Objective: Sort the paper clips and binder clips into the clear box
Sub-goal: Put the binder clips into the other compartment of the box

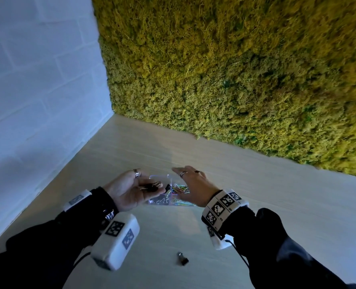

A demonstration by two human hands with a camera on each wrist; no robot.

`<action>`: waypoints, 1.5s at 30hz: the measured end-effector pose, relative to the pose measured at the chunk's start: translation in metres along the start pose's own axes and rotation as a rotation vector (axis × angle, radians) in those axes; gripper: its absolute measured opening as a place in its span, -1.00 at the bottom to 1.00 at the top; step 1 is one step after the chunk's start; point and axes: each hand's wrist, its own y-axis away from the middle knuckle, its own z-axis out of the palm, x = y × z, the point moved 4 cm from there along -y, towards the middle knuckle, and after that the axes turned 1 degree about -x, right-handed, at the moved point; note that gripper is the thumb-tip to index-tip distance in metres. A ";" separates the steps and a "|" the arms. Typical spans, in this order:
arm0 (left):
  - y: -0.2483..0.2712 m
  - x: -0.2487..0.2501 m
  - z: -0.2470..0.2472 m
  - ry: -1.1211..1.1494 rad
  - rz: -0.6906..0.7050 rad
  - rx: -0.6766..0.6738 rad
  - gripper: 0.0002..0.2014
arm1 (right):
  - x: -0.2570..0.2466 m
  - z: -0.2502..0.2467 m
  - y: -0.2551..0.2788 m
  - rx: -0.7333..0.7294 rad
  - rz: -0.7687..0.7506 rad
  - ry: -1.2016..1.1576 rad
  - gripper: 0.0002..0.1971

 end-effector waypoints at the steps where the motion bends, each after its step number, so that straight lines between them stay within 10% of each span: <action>1: -0.002 0.000 -0.001 -0.019 -0.013 0.005 -0.70 | 0.000 0.004 0.000 -0.028 0.006 0.017 -0.28; 11: 0.003 0.000 0.001 -0.016 0.083 0.069 -0.77 | 0.008 0.012 0.000 -0.011 0.029 0.065 -0.29; 16: 0.014 0.002 -0.002 -0.506 0.444 0.230 -0.72 | 0.003 0.004 0.038 0.523 -0.074 -0.056 -0.61; 20: 0.012 0.005 -0.004 -1.138 0.748 0.269 -0.55 | -0.001 0.037 0.062 0.018 -0.123 -0.271 -0.73; 25: -0.018 -0.002 -0.014 -1.494 0.631 0.140 0.00 | -0.008 0.092 0.083 -0.312 -0.086 -0.011 -0.56; 33: -0.030 0.001 -0.008 -1.597 0.629 0.186 -0.26 | -0.013 0.087 0.080 -0.286 -0.024 -0.181 -0.79; 45: -0.034 0.002 -0.013 -1.545 0.623 0.212 -0.25 | -0.026 0.005 0.001 0.244 -0.087 -0.364 -0.82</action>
